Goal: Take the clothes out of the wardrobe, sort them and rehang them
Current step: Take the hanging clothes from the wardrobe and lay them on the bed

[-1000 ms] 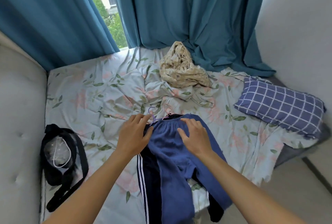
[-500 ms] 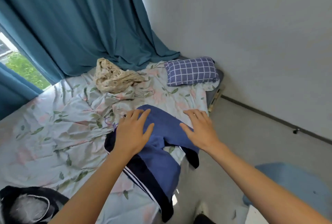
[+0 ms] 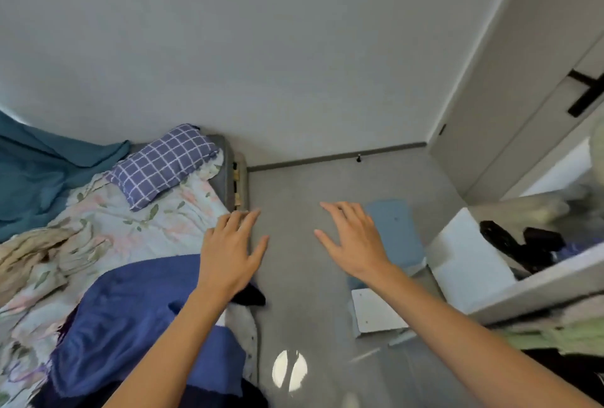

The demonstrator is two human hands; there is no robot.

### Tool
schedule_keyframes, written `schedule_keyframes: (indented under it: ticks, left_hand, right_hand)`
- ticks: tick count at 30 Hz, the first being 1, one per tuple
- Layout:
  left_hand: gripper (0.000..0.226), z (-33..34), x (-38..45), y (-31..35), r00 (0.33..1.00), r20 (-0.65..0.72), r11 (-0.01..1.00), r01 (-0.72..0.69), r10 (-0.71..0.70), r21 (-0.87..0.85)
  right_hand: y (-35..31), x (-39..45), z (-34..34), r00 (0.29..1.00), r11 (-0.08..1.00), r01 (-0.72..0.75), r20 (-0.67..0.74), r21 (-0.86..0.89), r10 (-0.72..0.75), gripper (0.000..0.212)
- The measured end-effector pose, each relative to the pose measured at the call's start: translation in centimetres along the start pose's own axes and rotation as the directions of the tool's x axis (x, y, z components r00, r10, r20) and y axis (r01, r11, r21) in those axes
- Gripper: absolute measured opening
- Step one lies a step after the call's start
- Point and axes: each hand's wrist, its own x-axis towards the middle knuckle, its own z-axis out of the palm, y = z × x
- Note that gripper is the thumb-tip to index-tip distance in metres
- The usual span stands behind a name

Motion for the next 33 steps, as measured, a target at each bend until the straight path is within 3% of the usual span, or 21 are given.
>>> schedule_keyframes:
  ticks: [8, 17, 24, 29, 33]
  left_hand:
    - [0.058, 2.6, 5.0, 12.4, 0.951, 0.031, 0.951, -0.305, 0.307, -0.048]
    - [0.056, 3.5, 5.0, 20.2, 0.799, 0.038, 0.79, -0.584, 0.6, -0.183]
    - [0.054, 4.9, 1.1, 25.8, 0.626, 0.058, 0.617, -0.74, 0.777, -0.268]
    - [0.057, 5.1, -3.7, 33.0, 0.442, 0.041, 0.43, -0.84, 0.896, -0.331]
    - [0.057, 5.6, -7.6, 39.0, 0.335, 0.031, 0.326, -0.887, 0.942, -0.326]
  right_hand:
    - [7.4, -7.2, -5.9, 0.946, 0.959, -0.283, -0.159, 0.011, 0.281, 0.064]
    - [7.6, -17.3, -8.5, 0.781, 0.826, -0.564, -0.329, -0.006, 0.531, 0.057]
    - [6.6, -26.5, -9.1, 0.583, 0.657, -0.754, -0.449, 0.013, 0.678, 0.057]
    - [6.8, -34.9, -10.6, 0.398, 0.497, -0.866, -0.516, 0.062, 0.758, 0.059]
    - [7.7, -41.5, -11.7, 0.282, 0.4, -0.91, -0.54, 0.111, 0.793, 0.057]
